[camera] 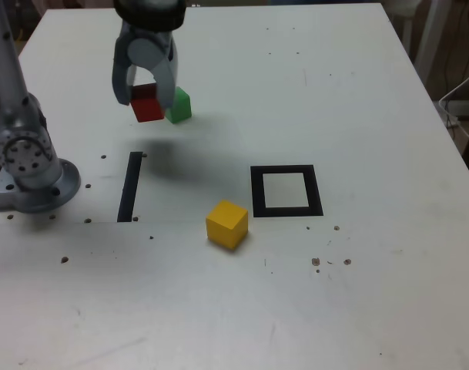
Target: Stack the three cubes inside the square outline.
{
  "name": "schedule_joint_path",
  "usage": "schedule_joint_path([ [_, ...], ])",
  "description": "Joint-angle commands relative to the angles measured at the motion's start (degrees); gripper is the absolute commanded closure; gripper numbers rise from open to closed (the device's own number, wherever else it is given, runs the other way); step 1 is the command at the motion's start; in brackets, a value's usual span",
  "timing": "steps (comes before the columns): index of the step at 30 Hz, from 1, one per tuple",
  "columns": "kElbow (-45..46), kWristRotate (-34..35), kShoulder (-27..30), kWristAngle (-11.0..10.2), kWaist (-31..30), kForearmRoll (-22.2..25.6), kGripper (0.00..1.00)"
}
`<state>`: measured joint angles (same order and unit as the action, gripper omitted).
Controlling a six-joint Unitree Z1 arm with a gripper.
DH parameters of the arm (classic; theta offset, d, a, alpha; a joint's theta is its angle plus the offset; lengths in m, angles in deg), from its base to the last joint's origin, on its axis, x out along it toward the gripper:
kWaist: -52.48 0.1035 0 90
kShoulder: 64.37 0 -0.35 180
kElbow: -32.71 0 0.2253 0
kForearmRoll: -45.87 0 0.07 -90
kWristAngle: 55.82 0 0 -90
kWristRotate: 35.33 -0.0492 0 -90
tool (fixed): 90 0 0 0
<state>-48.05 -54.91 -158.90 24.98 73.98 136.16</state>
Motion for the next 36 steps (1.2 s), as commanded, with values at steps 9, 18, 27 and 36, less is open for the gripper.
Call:
schedule_joint_path([
  [9, -7.46, 6.06, -2.83, 1.76, -10.45, 4.58, 0.72],
  [18, -17.66, 9.51, -10.8, 1.36, -18.8, 10.78, 0.72],
  [27, -21.87, 15.47, -12.39, 3.45, -23.73, 9.75, 0.72],
  [36, -26.3, 16.75, -17.93, 3.45, -24.21, 9.96, 0.72],
])
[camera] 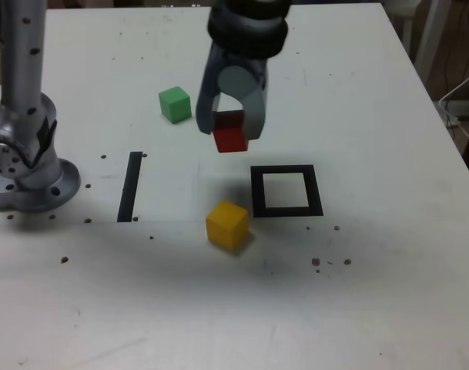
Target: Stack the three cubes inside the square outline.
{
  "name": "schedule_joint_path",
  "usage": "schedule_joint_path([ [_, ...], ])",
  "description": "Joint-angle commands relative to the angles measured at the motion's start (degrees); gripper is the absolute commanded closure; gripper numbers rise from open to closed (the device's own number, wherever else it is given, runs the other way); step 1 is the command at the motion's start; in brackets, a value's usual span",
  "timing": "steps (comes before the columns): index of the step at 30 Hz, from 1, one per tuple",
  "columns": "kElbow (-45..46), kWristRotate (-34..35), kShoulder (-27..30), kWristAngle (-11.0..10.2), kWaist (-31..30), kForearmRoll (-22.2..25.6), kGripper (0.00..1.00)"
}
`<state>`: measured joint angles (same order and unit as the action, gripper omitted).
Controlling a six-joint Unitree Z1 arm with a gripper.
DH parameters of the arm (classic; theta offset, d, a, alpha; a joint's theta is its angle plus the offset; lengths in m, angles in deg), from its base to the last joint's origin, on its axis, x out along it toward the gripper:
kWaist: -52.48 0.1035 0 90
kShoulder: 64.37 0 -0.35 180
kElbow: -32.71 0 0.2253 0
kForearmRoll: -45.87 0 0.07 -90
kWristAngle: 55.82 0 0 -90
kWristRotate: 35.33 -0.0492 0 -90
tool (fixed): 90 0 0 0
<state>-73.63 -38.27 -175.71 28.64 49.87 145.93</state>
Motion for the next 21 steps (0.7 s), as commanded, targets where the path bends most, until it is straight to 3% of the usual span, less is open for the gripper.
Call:
schedule_joint_path([
  [1, -1.59, 0.15, -2.19, -0.42, -0.17, 0.3, 0.72],
  [11, -7.61, 1.24, -6.66, -0.42, -2.74, 0.99, 0.72],
  [21, -7.17, 2.13, -10.45, -0.53, -3.2, -0.94, 0.72],
])
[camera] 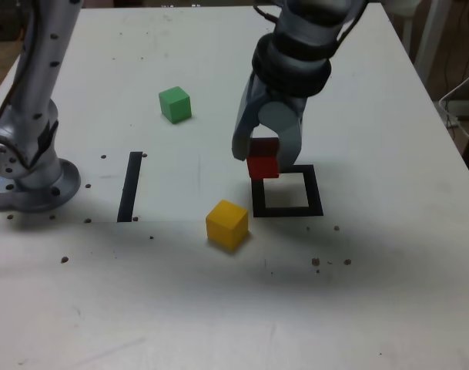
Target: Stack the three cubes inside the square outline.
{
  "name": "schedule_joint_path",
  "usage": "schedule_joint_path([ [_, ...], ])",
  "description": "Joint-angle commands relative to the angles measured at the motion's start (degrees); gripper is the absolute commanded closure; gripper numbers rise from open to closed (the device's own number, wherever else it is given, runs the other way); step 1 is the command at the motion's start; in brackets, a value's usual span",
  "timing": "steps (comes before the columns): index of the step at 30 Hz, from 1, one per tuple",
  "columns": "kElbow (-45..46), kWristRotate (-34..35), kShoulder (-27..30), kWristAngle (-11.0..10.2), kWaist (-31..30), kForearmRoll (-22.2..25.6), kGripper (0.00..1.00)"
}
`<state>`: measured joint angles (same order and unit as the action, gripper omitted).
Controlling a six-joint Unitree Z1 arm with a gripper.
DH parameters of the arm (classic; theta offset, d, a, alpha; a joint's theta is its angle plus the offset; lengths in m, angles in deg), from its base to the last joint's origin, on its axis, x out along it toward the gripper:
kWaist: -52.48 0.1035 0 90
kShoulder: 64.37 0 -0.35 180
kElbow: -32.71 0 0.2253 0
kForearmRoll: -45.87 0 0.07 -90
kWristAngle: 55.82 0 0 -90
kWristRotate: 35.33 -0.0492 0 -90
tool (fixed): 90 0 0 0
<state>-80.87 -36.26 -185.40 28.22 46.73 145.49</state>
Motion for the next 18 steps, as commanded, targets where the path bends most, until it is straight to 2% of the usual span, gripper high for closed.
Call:
schedule_joint_path([
  [1, 0.05, 0.16, -1.01, -0.1, -0.07, -0.75, 0.72],
  [18, -1.49, 0.23, -4.64, -0.04, 0.13, -2.81, 0.69],
])
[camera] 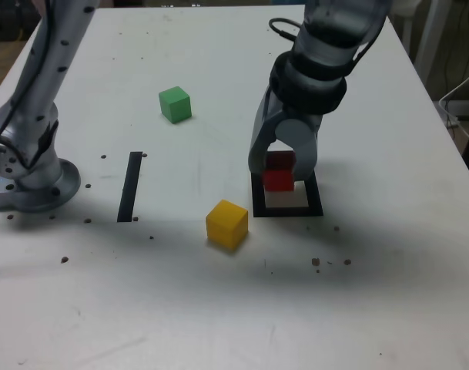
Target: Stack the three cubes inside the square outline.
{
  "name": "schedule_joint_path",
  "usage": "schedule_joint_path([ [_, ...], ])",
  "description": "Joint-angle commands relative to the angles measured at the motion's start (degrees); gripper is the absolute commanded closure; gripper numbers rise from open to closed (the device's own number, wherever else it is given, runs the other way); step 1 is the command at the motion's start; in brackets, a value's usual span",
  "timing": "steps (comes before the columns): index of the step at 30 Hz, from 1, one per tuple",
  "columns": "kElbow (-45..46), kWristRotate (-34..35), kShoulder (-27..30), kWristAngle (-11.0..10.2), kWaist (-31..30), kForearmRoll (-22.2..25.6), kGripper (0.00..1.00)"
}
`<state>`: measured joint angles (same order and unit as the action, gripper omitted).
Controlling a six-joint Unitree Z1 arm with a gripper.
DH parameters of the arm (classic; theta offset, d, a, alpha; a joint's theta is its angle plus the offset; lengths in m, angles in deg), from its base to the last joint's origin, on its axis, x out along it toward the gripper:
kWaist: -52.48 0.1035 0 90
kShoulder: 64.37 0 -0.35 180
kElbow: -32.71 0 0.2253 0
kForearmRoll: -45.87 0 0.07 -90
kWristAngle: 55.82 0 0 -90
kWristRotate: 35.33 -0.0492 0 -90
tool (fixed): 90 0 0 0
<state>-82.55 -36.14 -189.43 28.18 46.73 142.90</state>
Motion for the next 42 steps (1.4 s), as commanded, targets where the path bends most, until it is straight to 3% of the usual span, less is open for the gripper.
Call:
schedule_joint_path([
  [1, 0.3, 0.08, -0.83, 0.01, 0.18, -0.31, 0.68],
  [6, 0.83, -0.14, -1.4, -0.13, 0.36, -0.9, 0.63],
  [10, 1.07, -0.43, -1.76, -0.04, 0.46, -1.47, 0.53],
  [14, 1.18, -0.6, -1.84, -0.06, 0.47, -1.83, 0.4],
  [19, 1.23, -0.74, -2.01, -0.29, 0.58, -2.16, 0.11],
  [22, 1.27, -0.77, -1.85, -0.93, 0.65, -2.23, 0.01],
  [27, 1.33, -0.82, -0.4, -2.08, 0.65, -2.06, 0.01],
  [36, 0.92, -0.87, 3.15, -2.29, -0.6, -1.29, 0.01],
  [42, 1.56, -2.24, 5.56, -1.24, -1.26, -0.03, 0.01],
])
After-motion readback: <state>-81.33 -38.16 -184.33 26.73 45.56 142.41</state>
